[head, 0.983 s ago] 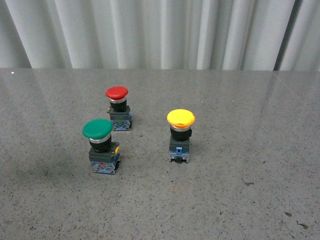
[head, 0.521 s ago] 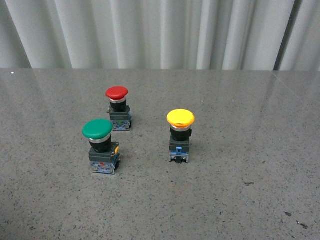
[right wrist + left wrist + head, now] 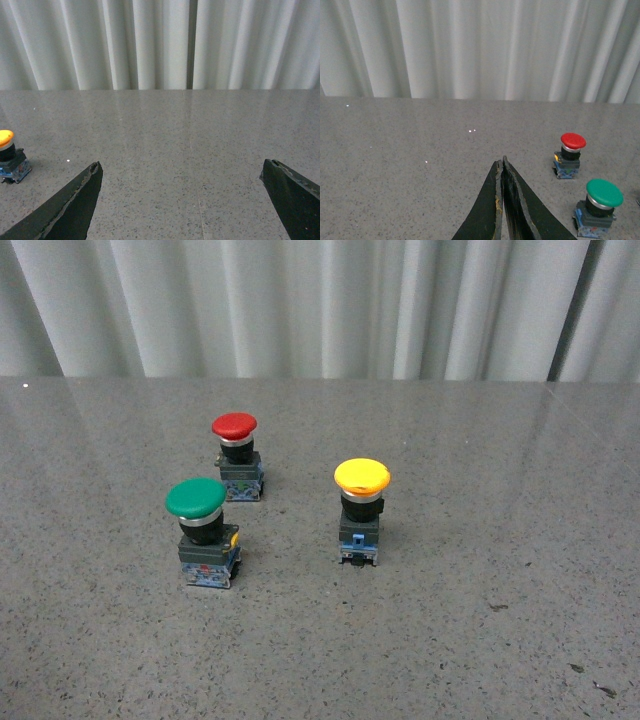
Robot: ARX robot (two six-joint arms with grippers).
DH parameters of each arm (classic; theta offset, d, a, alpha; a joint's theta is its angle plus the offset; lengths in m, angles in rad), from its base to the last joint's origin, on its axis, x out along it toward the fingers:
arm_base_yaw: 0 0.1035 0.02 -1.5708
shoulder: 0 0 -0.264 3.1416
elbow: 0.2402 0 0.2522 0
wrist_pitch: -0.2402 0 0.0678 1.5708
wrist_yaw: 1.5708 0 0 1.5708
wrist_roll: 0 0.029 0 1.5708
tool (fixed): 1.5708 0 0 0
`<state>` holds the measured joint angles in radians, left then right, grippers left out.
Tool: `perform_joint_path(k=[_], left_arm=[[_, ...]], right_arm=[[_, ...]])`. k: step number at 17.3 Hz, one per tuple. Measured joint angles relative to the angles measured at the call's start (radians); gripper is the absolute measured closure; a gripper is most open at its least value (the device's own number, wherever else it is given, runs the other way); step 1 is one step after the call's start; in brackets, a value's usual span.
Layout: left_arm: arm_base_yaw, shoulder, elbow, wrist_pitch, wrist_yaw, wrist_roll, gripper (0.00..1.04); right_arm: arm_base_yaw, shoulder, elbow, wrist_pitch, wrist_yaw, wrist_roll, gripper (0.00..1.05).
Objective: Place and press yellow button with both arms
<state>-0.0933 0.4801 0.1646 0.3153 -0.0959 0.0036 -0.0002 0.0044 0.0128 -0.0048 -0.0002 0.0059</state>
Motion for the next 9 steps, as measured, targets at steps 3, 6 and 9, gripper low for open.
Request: perform_joint_path(k=[3, 6, 9], left_arm=[[0.099, -0.058, -0.046, -0.016, 0.082, -0.001, 1.03], [0.091, -0.116, -0.08, -0.039, 0.096, 0.0, 1.03], [0.092, -0.169, -0.105, -0.068, 0.095, 0.0, 1.03]], right_arm=[[0.0, 0.0, 0.0, 0.0, 0.0, 0.0, 0.06], [0.0, 0.0, 0.0, 0.0, 0.0, 0.0, 0.06], [0.0, 0.0, 0.0, 0.0, 0.0, 0.0, 0.06]])
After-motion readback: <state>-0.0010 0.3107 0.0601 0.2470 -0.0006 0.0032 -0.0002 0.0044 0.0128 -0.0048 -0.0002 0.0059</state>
